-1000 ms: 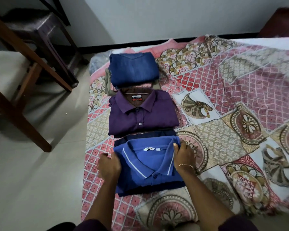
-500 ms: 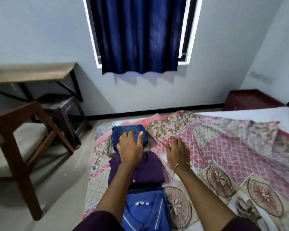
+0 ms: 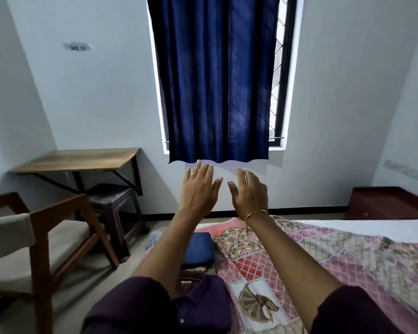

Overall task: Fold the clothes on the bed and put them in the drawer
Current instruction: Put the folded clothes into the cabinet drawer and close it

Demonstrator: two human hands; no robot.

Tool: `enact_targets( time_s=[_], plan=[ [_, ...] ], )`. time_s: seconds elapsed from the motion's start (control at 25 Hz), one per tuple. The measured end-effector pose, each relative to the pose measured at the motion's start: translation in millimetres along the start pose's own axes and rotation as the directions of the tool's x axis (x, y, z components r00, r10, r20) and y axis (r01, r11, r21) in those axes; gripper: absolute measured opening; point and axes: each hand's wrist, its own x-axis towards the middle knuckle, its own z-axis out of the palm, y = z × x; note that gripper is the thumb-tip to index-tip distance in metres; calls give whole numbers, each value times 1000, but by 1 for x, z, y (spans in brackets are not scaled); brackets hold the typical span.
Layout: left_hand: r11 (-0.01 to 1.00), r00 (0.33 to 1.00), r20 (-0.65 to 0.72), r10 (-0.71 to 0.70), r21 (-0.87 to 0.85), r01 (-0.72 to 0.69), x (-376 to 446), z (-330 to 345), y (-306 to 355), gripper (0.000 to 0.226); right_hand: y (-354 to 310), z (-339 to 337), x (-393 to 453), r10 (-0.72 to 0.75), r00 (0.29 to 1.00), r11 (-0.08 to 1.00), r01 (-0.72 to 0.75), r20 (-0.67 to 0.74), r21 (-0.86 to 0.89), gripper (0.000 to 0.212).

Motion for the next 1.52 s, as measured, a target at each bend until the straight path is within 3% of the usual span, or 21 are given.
enact_targets(
  time_s=[0.2,0.44,0.6,0.8,0.96,1.12,1.52],
  plan=[
    [995,993,-100,-62,73,70,26,-5,53,54,43,-21,36,-125,991,988,129,-52,80,68],
    [969,982,-144,-120,197,147,26,-8,94,54,66,-42,53,-241,967,937,255,-86,238,55],
    [953,966,-215,-146,230,196,8,-29,110,52,49,-51,49,-281,955,877,296,-94,378,62],
    [860,894,-325,-309,307,409,-53,-77,106,55,-19,-67,22,-394,917,735,351,-55,580,57],
    [680,773,-461,-436,394,618,-145,-126,111,58,-82,-107,-36,-529,846,549,396,-60,736,56],
    [414,614,-558,-558,453,789,-246,-170,152,49,-119,-171,-109,-693,718,316,390,-70,865,64],
    [-129,282,-769,-574,425,896,-416,-242,303,59,-162,-347,-250,-865,437,-135,272,-247,953,73]
  ],
)
